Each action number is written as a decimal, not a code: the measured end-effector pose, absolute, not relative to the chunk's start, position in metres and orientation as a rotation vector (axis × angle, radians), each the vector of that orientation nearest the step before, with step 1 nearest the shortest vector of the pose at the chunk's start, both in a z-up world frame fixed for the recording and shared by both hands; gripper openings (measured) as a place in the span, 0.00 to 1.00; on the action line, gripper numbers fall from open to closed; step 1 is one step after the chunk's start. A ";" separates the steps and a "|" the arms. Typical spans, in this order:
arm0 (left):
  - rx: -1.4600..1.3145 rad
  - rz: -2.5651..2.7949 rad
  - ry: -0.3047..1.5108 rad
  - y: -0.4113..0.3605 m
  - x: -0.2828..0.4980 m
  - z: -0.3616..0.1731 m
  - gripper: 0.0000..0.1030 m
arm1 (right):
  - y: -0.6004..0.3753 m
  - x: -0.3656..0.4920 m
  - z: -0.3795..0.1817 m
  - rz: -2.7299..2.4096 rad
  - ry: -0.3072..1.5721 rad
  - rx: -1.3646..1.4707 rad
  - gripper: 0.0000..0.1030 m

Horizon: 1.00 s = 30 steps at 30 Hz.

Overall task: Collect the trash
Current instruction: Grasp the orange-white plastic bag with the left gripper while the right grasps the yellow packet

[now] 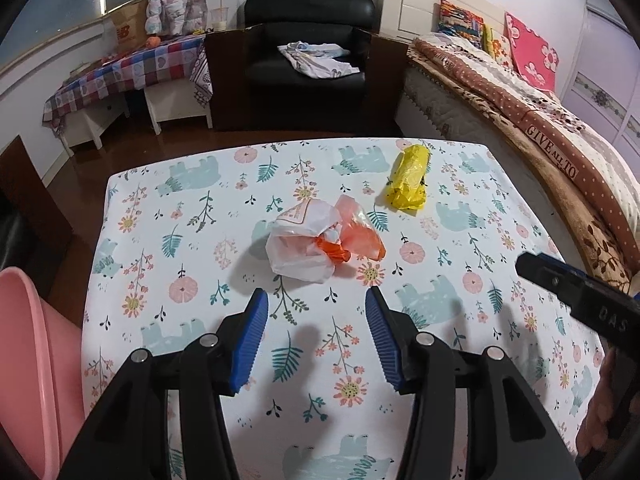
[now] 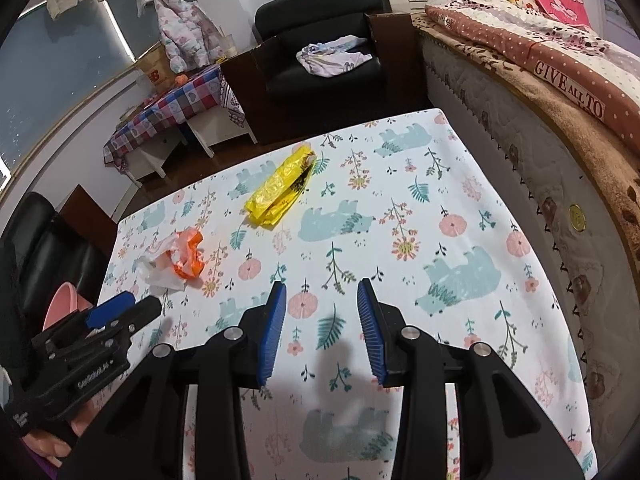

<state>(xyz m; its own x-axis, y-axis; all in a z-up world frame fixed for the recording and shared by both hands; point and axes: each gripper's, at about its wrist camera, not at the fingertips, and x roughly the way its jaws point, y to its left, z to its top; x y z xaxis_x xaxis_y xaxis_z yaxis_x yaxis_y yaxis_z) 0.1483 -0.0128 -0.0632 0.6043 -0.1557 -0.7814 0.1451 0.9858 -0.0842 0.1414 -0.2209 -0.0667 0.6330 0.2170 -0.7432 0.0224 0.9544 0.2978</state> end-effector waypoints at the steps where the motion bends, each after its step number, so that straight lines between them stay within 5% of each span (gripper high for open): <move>1: -0.011 -0.180 0.904 -0.013 0.149 -0.063 0.49 | -0.221 0.143 -0.067 0.112 0.882 0.296 0.37; 23: -0.105 -0.196 0.900 0.004 0.194 -0.079 0.50 | -0.198 0.194 -0.063 0.167 0.853 0.346 0.37; 28: -0.081 -0.213 0.873 -0.007 0.190 -0.080 0.28 | -0.199 0.213 -0.075 0.152 0.885 0.404 0.37; 30: -0.077 -0.208 0.868 -0.009 0.188 -0.081 0.28 | -0.198 0.221 -0.080 0.146 0.895 0.431 0.37</move>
